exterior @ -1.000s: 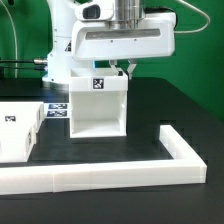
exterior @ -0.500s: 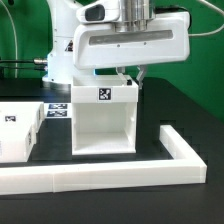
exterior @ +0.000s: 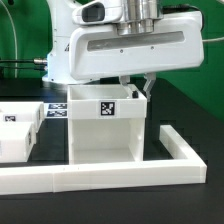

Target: Assemble drawer

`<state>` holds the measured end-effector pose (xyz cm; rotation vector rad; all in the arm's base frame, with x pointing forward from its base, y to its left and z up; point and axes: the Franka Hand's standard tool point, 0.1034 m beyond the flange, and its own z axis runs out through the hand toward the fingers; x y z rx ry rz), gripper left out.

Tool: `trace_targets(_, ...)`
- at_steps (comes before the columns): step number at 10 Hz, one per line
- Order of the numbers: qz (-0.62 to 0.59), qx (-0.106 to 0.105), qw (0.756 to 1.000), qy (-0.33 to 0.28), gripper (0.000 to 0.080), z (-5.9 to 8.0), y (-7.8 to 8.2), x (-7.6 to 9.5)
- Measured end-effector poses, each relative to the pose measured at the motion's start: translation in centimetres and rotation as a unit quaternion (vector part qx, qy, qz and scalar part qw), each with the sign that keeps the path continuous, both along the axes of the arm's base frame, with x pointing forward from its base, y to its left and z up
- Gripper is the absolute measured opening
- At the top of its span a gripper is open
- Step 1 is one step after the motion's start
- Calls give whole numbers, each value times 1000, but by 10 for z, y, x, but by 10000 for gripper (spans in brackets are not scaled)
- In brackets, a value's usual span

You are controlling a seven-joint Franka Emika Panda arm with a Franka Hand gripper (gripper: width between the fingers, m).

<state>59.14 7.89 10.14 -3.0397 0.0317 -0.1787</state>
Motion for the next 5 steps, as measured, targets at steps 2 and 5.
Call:
trace_targets(2, -12, 2, 1000, 0, 39, 2, 1, 0)
trace_targets(5, -110, 19, 994, 5, 41, 4, 4, 0)
